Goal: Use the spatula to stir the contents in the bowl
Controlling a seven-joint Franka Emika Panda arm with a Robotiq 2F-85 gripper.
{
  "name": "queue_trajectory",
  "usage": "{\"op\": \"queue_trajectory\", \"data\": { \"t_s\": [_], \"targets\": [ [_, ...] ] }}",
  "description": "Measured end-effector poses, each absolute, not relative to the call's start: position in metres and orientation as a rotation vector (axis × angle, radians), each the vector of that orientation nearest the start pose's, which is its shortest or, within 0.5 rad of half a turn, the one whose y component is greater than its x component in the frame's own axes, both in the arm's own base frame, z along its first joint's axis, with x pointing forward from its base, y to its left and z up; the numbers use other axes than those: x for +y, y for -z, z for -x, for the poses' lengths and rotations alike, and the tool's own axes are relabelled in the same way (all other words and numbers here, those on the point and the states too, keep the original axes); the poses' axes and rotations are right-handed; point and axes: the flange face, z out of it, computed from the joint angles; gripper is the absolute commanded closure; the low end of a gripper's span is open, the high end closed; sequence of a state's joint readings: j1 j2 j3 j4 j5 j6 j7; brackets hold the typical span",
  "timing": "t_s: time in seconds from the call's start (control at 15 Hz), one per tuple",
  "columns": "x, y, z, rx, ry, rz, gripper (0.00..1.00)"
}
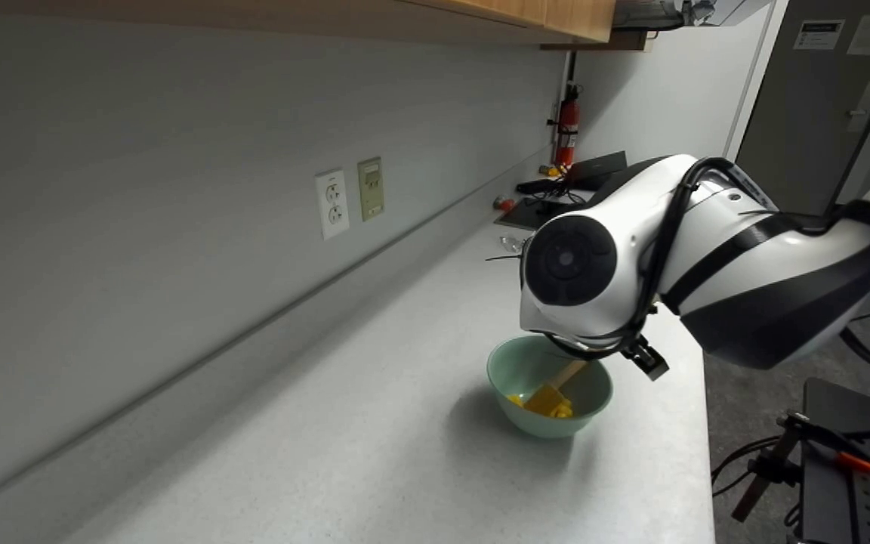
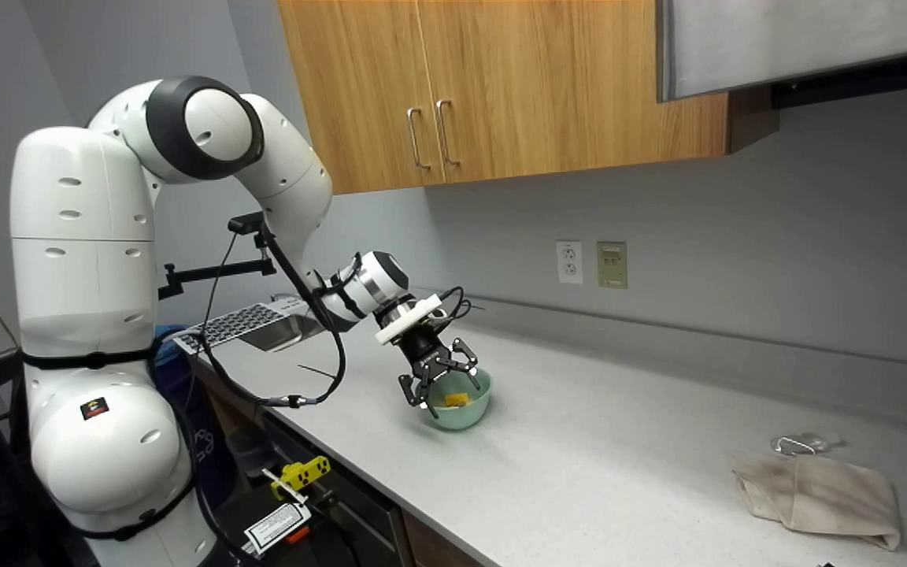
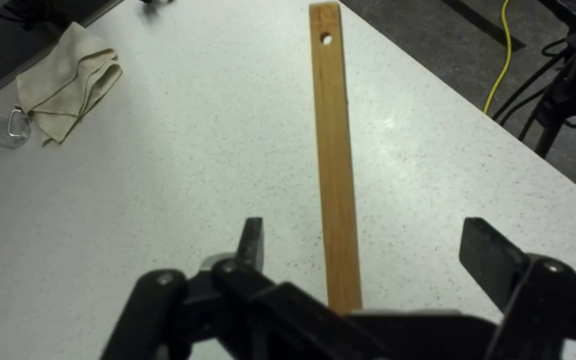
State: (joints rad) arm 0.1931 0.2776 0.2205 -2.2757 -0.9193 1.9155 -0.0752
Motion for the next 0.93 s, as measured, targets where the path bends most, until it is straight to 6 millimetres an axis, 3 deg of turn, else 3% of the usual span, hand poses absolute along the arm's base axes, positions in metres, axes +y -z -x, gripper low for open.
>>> {"op": "queue_trajectory", "data": {
  "t_s": [0.27, 0.6, 0.93],
  "targets": [
    [0.146, -0.218, -0.456, 1.224, 0.522, -2.049, 0.00],
    [0.139, -0.257, -0.430, 1.185, 0.471, -2.069, 0.00],
    [0.140, -0.257, -0.428, 1.195, 0.455, -2.067, 0.00]
  ]
}}
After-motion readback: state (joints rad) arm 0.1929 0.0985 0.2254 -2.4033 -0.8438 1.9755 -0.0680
